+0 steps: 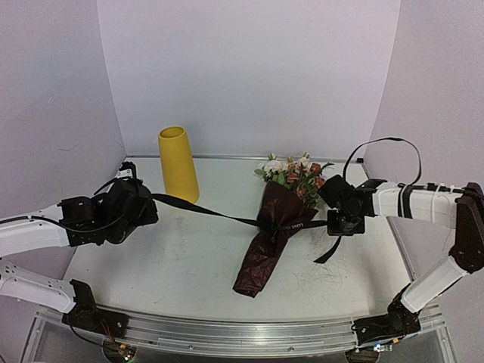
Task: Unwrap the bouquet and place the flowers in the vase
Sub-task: Untie the ribbon from the wrapping paper.
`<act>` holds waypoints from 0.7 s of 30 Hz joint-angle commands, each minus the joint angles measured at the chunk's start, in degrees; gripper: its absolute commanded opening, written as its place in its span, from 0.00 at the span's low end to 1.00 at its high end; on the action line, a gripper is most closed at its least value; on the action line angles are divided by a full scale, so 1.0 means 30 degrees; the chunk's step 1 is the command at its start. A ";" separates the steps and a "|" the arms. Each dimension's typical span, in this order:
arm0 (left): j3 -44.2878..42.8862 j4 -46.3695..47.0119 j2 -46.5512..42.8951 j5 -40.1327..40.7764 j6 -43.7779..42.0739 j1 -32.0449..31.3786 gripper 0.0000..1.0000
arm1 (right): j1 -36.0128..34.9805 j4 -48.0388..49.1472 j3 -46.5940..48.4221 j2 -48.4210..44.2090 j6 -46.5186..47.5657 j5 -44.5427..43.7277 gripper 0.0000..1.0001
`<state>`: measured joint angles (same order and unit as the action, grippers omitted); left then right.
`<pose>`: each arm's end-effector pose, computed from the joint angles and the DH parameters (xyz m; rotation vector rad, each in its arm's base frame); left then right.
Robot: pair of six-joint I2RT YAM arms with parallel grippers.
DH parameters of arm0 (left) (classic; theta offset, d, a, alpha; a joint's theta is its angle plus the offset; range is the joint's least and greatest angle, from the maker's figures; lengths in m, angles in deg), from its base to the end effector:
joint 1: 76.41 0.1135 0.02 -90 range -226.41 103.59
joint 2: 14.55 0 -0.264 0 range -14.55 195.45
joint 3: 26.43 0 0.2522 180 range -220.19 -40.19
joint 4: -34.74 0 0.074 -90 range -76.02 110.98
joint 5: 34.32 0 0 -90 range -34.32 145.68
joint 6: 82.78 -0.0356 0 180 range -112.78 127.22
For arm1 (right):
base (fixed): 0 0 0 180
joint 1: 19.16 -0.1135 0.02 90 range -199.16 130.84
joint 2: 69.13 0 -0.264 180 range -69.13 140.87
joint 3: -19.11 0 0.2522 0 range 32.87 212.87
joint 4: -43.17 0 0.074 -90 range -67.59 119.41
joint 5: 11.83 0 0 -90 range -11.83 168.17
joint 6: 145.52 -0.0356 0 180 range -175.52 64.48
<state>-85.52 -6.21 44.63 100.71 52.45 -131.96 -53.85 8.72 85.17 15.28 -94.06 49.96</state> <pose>0.1405 -0.1604 0.2747 -0.1982 2.0483 -0.1749 0.2541 0.1554 0.2129 0.2764 2.3326 -0.0023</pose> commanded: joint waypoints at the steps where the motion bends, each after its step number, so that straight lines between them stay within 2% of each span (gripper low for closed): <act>1: -0.1111 -0.0165 -0.0255 0.1622 -0.0025 0.0089 0.04 | 0.0565 -0.1645 0.0937 -0.2487 0.0416 -0.2911 0.00; 9: -0.2697 -0.0137 0.0196 0.3726 0.0723 0.0094 0.06 | 0.0695 -0.1950 0.1885 -0.5964 0.1573 -0.4753 0.00; 21: -0.3487 -0.0130 0.0208 0.3467 -0.0224 0.0089 0.07 | 0.0695 -0.1774 0.2821 -0.8455 0.2939 -0.6002 0.03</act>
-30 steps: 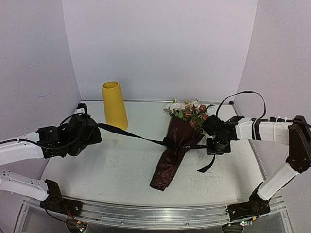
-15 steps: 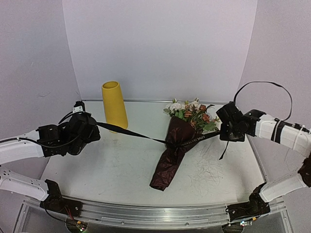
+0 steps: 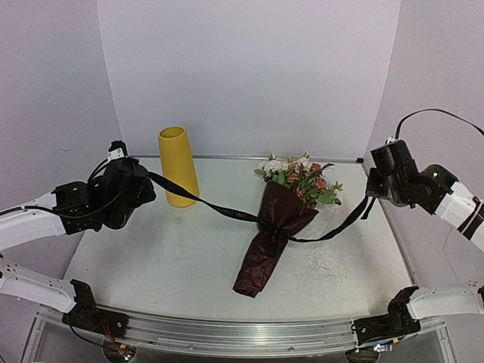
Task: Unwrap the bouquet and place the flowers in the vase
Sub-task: Untie the ribbon from the wrapping paper.
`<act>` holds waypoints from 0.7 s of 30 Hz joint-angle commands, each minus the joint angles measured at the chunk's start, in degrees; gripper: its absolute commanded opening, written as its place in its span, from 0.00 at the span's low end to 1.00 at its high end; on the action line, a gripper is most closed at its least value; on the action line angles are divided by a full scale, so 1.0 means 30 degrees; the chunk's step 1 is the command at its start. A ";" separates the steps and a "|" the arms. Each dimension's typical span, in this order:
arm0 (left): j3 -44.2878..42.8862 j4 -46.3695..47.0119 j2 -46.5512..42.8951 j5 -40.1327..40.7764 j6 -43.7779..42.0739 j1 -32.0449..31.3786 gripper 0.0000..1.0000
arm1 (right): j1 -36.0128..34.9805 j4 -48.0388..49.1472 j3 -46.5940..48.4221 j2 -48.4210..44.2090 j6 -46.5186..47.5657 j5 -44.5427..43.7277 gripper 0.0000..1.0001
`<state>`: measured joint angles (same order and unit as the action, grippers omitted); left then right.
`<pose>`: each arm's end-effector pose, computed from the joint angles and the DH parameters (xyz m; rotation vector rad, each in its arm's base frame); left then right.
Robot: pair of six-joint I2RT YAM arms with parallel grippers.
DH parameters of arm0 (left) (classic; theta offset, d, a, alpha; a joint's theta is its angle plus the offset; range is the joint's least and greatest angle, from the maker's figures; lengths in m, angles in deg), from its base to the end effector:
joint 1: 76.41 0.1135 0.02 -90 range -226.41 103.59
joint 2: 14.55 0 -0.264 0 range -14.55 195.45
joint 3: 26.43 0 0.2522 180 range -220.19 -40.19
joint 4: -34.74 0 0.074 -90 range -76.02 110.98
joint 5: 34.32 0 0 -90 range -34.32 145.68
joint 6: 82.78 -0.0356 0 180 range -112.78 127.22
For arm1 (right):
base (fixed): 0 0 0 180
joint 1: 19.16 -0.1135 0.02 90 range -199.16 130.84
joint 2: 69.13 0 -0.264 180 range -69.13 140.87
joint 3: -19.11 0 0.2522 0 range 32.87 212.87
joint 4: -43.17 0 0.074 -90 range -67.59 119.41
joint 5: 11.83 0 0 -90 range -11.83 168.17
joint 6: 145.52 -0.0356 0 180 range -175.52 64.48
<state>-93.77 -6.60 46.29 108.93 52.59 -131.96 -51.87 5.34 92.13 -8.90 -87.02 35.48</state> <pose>0.1481 -0.1654 0.3181 -0.3201 1.8959 -0.1556 0.2029 0.1016 0.3561 0.4362 1.8361 0.0134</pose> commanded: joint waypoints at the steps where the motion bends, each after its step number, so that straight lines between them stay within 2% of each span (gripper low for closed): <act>1: -0.0761 -0.0005 -0.0453 0.1004 -0.0271 0.0089 0.07 | 0.0034 -0.0650 0.0456 -0.0557 0.0582 -0.1199 0.03; 4: -0.0968 -0.0007 -0.0640 0.1778 -0.0271 0.0089 0.09 | 0.0034 -0.0618 0.0248 -0.1081 0.0475 -0.1402 0.03; 6: -0.1081 0.0006 -0.0732 0.2121 -0.0271 0.0089 0.11 | 0.0034 -0.0626 0.0047 -0.1501 0.0361 -0.1706 0.08; 7: -0.1114 -0.0005 -0.0731 0.2247 -0.0294 0.0089 0.14 | 0.0034 -0.0663 -0.0078 -0.1744 0.0170 -0.1952 0.17; 8: -0.1123 -0.0007 -0.0719 0.2311 -0.0313 0.0089 0.19 | 0.0034 -0.0722 -0.0218 -0.2043 -0.0083 -0.2185 0.38; 9: -0.1089 -0.0007 -0.0686 0.2317 -0.0341 0.0089 0.30 | 0.0034 -0.0742 -0.0375 -0.2302 -0.0287 -0.2358 0.59; 10: -0.1075 -0.0007 -0.0656 0.2296 -0.0409 0.0089 0.39 | 0.0034 -0.0739 -0.0536 -0.2604 -0.0479 -0.2480 0.71; 11: -0.1048 -0.0023 -0.0625 0.2233 -0.0496 0.0089 0.47 | 0.0020 -0.0762 -0.0658 -0.2999 -0.0622 -0.2566 0.78; 13: -0.0989 -0.0041 -0.0599 0.2138 -0.0555 0.0089 0.61 | 0.0034 -0.0791 -0.0814 -0.3353 -0.0794 -0.2515 0.81; 15: -0.1101 -0.0290 -0.0699 0.2312 -0.0335 0.0096 0.90 | 0.0034 -0.0797 -0.0795 -0.3394 -0.0815 -0.2272 0.82; 16: -0.1211 -0.0607 -0.0850 0.2626 0.0142 0.0090 0.98 | 0.0034 -0.0797 -0.0747 -0.3316 -0.0769 -0.2161 0.82; 21: -0.1256 -0.0982 -0.2078 0.4705 0.2061 0.0105 1.00 | 0.0020 -0.0797 -0.0360 -0.2545 -0.0370 -0.1648 0.83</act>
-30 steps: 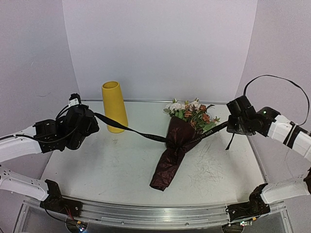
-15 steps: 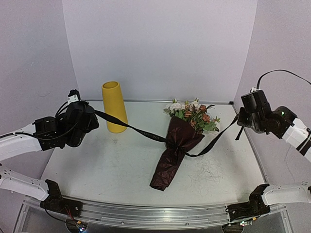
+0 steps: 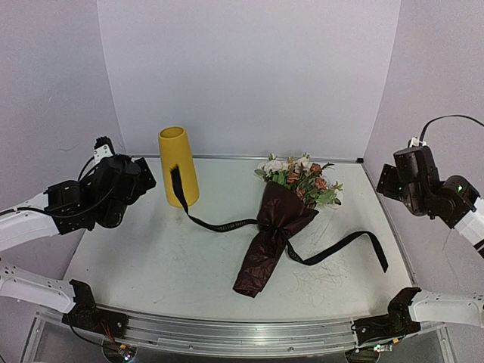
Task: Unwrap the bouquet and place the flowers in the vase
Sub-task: Untie the ribbon from the wrapping paper.
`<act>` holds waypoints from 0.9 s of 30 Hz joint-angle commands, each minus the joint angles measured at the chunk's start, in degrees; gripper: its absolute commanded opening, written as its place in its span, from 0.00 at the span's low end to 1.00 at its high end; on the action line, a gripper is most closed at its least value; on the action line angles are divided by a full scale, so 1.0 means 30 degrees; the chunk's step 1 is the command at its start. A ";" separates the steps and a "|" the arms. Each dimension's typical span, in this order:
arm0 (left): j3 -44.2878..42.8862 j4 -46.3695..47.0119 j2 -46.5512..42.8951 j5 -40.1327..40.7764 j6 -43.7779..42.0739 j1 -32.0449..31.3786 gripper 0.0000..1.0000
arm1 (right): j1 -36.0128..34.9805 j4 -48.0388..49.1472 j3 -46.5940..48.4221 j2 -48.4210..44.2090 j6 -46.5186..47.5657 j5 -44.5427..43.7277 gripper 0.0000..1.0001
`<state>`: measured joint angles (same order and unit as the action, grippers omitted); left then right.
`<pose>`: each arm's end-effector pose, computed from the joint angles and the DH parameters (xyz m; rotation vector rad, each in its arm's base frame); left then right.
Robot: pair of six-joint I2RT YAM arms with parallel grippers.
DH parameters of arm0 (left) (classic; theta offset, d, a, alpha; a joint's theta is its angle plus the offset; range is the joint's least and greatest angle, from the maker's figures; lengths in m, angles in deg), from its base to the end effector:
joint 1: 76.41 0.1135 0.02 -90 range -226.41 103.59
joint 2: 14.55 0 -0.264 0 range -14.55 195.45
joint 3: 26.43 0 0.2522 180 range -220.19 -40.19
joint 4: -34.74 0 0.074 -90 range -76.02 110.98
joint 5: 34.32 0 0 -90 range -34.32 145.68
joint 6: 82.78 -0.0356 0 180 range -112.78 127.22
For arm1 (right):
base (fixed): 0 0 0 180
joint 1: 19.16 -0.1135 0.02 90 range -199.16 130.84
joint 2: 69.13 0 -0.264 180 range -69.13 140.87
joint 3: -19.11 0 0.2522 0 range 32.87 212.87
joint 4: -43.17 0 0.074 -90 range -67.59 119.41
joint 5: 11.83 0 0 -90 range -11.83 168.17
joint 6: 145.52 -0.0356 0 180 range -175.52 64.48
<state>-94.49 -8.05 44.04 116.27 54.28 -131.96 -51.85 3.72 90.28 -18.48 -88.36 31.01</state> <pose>0.1430 -0.1537 0.3301 -0.4227 1.7960 -0.0980 0.1670 0.0762 0.3742 0.5360 1.7114 0.0334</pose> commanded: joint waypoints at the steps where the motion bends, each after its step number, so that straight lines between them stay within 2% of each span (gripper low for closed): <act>1: -0.1056 -0.0501 -0.1517 0.2704 0.1621 0.0109 1.00 | 0.0024 -0.0248 0.0307 0.0778 0.0084 -0.0086 0.84; 4: -0.1397 -0.0521 -0.1816 0.3445 0.1689 0.0117 1.00 | 0.0027 0.0855 0.0400 0.1248 0.1619 0.1722 0.87; 7: -0.1725 -0.0467 -0.1757 0.3329 0.1735 0.0104 0.99 | 0.0027 0.2504 0.0364 0.2068 0.3653 0.6591 0.93; 8: -0.1811 -0.0443 -0.1659 0.3021 0.1769 0.0116 1.00 | 0.0027 0.2638 0.0434 0.2390 0.3703 0.7361 0.95; 14: -0.2903 -0.0278 0.0454 -0.2002 -0.0195 0.0154 1.00 | 0.0020 0.4605 0.0196 0.3853 0.4122 1.2235 0.98; 16: -0.3010 0.0125 0.1204 -0.3906 -0.0753 0.0147 1.00 | 0.0019 0.5381 -0.0017 0.4083 0.4170 1.3882 0.94; 17: -0.2932 0.0629 0.1479 -0.4743 -0.1135 0.0147 1.00 | 0.0022 0.5846 -0.0130 0.4234 0.4276 1.4691 0.87; 21: -0.2544 0.2659 0.3120 -0.9228 -0.2670 0.0148 1.00 | 0.0006 0.7941 -0.0553 0.4932 0.5209 2.0286 0.74; 23: -0.2599 0.3116 0.4083 -1.0738 -0.2710 0.0147 1.00 | -0.0040 0.8405 -0.0607 0.5603 0.5149 2.2125 0.69; 27: -0.2954 0.3804 0.6079 -1.3393 -0.2788 0.0155 1.00 | -0.0386 0.8964 -0.0405 0.7187 0.4918 2.3056 0.60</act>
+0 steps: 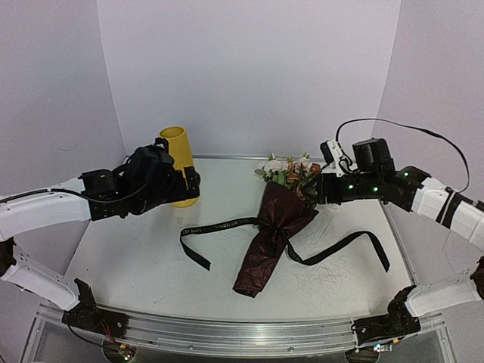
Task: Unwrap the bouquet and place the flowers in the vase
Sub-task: Untie the ribbon from the wrapping paper.
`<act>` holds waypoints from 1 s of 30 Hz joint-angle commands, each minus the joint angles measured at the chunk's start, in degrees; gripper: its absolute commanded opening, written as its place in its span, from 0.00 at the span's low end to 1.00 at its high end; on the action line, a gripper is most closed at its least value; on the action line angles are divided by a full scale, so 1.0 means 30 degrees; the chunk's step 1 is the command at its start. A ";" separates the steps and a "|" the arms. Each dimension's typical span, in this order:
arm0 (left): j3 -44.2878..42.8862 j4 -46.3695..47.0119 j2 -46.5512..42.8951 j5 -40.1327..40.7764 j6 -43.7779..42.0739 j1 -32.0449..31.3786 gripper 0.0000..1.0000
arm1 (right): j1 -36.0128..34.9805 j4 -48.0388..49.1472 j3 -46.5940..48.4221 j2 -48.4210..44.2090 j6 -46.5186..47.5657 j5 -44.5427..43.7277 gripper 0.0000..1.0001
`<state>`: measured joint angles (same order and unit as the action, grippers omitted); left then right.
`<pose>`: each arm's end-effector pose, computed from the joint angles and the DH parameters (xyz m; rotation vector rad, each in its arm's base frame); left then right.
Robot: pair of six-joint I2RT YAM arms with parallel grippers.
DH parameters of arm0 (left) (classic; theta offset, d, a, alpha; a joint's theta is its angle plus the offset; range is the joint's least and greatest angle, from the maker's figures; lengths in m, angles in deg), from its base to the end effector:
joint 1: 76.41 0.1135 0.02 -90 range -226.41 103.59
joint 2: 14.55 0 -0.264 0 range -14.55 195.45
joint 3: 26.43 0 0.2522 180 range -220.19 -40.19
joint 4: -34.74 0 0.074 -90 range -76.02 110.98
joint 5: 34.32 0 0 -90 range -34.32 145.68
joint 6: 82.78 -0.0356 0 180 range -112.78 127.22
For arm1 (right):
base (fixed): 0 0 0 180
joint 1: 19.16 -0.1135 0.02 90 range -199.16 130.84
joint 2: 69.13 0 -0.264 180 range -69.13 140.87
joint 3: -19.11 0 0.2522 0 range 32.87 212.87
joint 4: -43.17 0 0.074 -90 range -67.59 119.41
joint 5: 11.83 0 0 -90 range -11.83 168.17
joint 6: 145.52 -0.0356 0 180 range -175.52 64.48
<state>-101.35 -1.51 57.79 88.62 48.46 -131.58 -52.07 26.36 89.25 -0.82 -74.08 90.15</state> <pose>0.1748 -0.2174 0.3188 -0.0737 2.0796 -0.4154 0.2307 0.1581 0.3387 -0.3891 1.8660 0.8129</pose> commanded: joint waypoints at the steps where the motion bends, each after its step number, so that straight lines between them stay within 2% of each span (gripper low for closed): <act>1: -0.0811 0.1718 0.2020 -0.4684 -0.0906 0.0026 0.99 | -0.0381 0.1443 -0.0022 0.1639 0.0119 0.3428 0.60; 4: -0.1513 0.1868 0.3727 -0.6266 -0.1228 0.0046 0.98 | -0.0691 0.1595 0.0103 0.2704 -0.0025 0.3524 0.58; 9: -0.3125 0.1940 0.6443 -0.8191 -0.2773 0.0024 0.87 | -0.0947 0.1617 0.0348 0.4188 -0.0390 0.3017 0.50; 14: -0.4818 0.1930 0.8737 -0.8998 -0.3641 0.0025 0.79 | -0.1097 0.1970 0.0578 0.5669 -0.0568 0.3290 0.34; 20: -0.6748 0.1928 1.1335 -1.0816 -0.4764 0.0029 0.71 | -0.1251 0.2048 0.1022 0.7548 -0.0686 0.2793 0.33; 27: -0.7892 0.1928 1.2980 -1.2278 -0.5751 0.0041 0.65 | -0.1247 0.1841 0.1986 0.9408 -0.1052 0.1127 0.32; 30: -0.8288 0.1878 1.3563 -1.2796 -0.6278 0.0033 0.64 | -0.1248 0.1780 0.2577 1.0320 -0.1060 0.1145 0.28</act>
<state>-122.48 3.29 96.61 53.57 32.86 -131.58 -55.59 32.41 93.17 27.19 -76.68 95.16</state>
